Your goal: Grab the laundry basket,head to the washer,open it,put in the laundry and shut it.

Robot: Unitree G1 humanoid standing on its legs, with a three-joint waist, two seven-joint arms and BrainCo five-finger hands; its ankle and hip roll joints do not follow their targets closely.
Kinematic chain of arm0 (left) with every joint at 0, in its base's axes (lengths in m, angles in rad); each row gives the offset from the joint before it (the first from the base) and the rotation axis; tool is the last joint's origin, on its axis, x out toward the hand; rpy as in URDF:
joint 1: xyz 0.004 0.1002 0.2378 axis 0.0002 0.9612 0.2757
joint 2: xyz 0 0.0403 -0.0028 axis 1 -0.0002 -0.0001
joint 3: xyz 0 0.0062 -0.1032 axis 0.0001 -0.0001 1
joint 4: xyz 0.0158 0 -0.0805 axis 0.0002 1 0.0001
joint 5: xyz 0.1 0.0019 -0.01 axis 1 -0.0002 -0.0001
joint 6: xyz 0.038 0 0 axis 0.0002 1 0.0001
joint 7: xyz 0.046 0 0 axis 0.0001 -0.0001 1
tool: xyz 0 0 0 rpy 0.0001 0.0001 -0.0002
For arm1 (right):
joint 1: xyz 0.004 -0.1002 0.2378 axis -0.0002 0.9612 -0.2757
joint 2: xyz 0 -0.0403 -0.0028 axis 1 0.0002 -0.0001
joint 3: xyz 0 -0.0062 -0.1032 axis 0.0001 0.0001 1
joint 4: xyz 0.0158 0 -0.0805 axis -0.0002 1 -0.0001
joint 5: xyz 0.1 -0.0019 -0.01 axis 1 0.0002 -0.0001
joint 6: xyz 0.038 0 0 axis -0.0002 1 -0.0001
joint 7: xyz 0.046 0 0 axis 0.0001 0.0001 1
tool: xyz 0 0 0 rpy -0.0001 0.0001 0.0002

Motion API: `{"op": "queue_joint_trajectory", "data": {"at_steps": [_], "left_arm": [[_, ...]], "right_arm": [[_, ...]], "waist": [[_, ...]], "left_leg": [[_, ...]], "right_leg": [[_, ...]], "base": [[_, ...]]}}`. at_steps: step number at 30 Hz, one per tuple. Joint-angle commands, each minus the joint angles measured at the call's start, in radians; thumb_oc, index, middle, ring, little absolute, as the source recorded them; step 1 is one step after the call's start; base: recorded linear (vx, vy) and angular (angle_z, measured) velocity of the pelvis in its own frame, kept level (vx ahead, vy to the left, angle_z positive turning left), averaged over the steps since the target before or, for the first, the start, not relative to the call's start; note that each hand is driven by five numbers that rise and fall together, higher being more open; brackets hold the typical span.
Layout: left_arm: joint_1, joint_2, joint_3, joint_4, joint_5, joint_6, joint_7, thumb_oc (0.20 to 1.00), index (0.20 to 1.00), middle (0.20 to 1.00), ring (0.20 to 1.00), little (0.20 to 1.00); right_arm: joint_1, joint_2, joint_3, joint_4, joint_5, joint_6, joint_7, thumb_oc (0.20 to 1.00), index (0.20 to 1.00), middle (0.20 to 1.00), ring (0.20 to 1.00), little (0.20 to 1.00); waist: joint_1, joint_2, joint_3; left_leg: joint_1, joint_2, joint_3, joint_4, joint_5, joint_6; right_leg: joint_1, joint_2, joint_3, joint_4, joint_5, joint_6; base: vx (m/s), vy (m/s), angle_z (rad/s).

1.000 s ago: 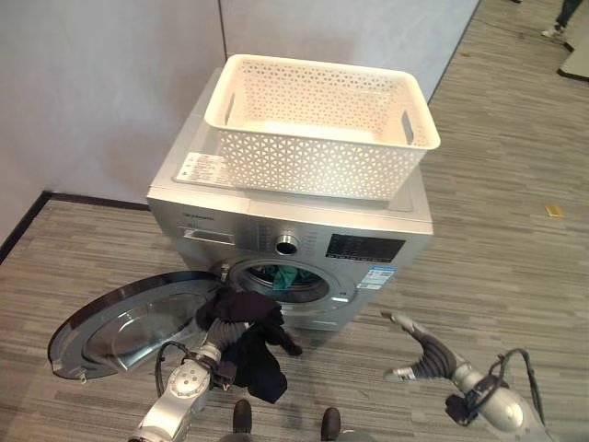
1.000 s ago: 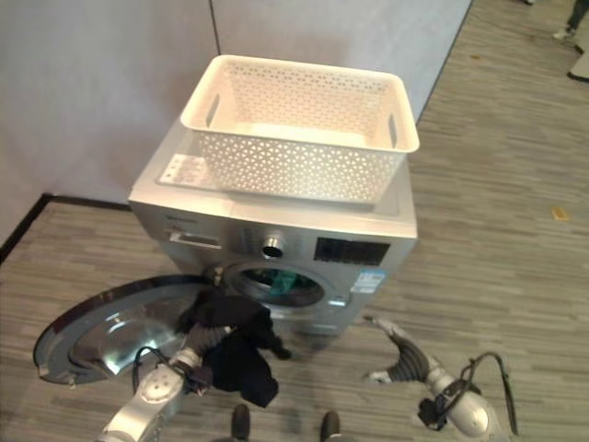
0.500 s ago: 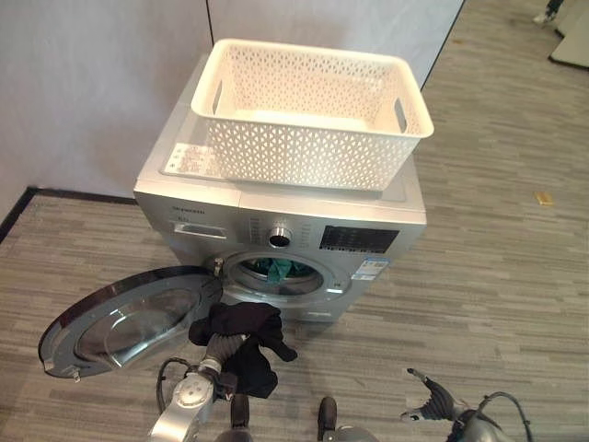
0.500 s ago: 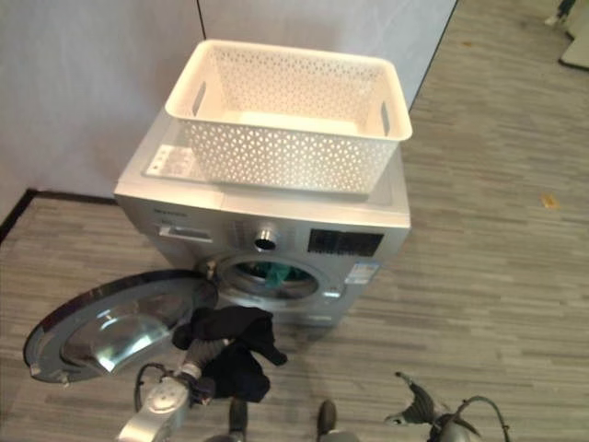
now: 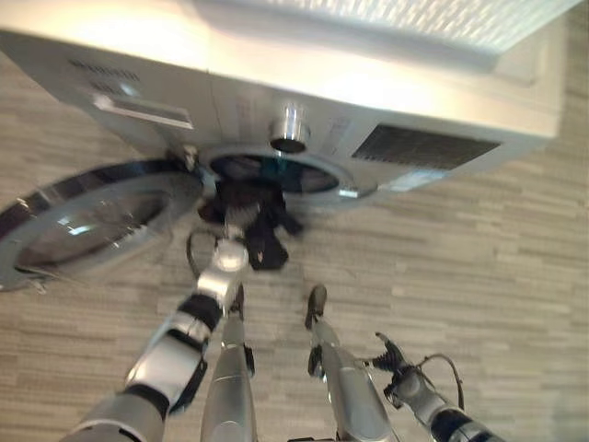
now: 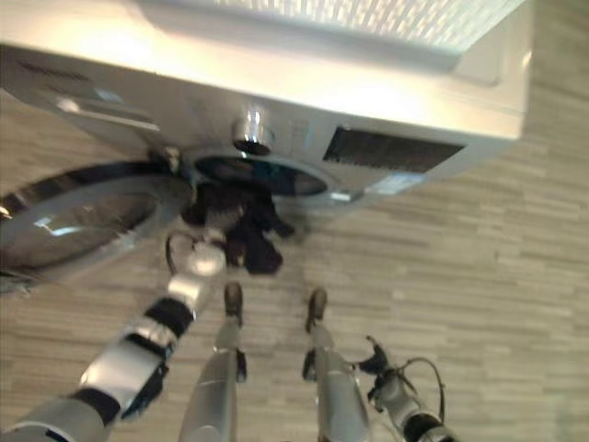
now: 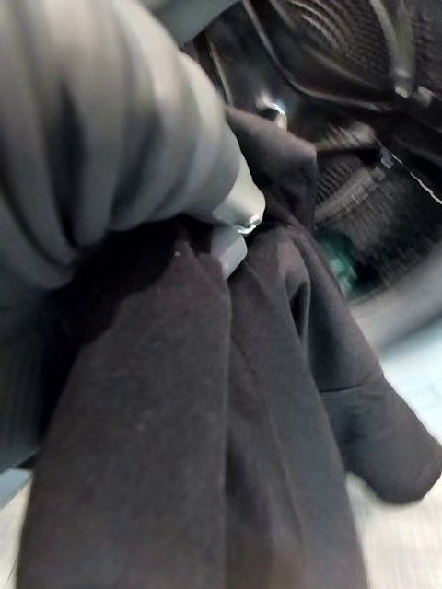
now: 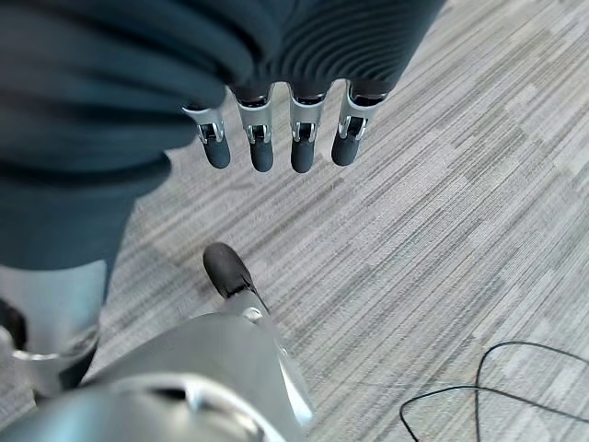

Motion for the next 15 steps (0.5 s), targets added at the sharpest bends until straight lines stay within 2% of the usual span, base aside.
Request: {"op": "queue_joint_trajectory", "data": {"at_steps": [1,6,8,10,12,15], "left_arm": [[-0.053,0.002,0.052,0.013,-0.045,-0.099,0.054,0.200,0.200,0.200,0.200,0.200],[-0.184,0.044,0.086,0.043,-0.060,-0.118,0.101,0.200,0.200,0.200,0.200,0.200],[-0.294,0.079,0.112,0.084,-0.092,-0.129,0.130,0.200,0.200,0.200,0.200,0.200],[-0.323,0.084,0.124,0.096,-0.109,-0.137,0.142,0.200,0.200,0.200,0.200,0.200],[-0.383,0.077,0.151,0.117,-0.157,-0.159,0.162,0.200,0.200,0.200,0.200,0.200],[-0.509,0.068,0.231,0.124,-0.360,-0.247,0.187,0.200,0.200,0.200,0.200,0.200]], "right_arm": [[0.031,-0.001,0.024,-0.032,0.054,-0.009,-0.032,1.000,1.000,1.000,1.000,1.000],[-0.036,0.001,0.021,-0.094,0.097,-0.043,-0.066,1.000,1.000,1.000,1.000,1.000],[-0.048,-0.026,0.020,-0.225,0.092,-0.071,-0.088,1.000,1.000,1.000,1.000,1.000],[-0.048,-0.040,0.021,-0.263,0.082,-0.076,-0.093,1.000,1.000,1.000,1.000,1.000],[-0.046,-0.054,0.024,-0.308,0.072,-0.082,-0.098,1.000,1.000,1.000,1.000,1.000],[-0.041,-0.085,0.035,-0.352,0.062,-0.089,-0.105,1.000,1.000,1.000,1.000,1.000]], "waist": [[-0.003,-0.012,-0.030],[-0.030,-0.028,-0.016],[-0.057,-0.040,-0.003],[-0.067,-0.044,-0.001],[-0.082,-0.053,0.002],[-0.106,-0.069,0.001]], "left_leg": [[-0.022,-0.018,0.020,0.083,-0.126,0.009],[-0.102,-0.008,0.020,0.091,-0.131,0.012],[-0.121,-0.003,0.025,0.061,-0.126,0.009],[-0.128,-0.001,0.024,0.053,-0.124,0.008],[-0.137,0.003,0.025,0.044,-0.123,0.006],[-0.150,0.006,0.028,0.038,-0.125,0.003]], "right_leg": [[-0.056,-0.055,0.011,0.217,-0.182,0.034],[-0.144,-0.045,0.026,0.219,-0.172,0.044],[-0.176,-0.038,0.032,0.197,-0.159,0.053],[-0.183,-0.033,0.035,0.188,-0.154,0.055],[-0.195,-0.027,0.038,0.175,-0.150,0.056],[-0.218,-0.012,0.050,0.164,-0.146,0.059]], "base": [[-0.07,-0.024,0.02],[-0.04,-0.019,-0.04],[0.00,-0.012,-0.02],[0.00,-0.009,-0.02],[0.00,0.000,0.00],[0.01,-0.030,-0.05]]}}
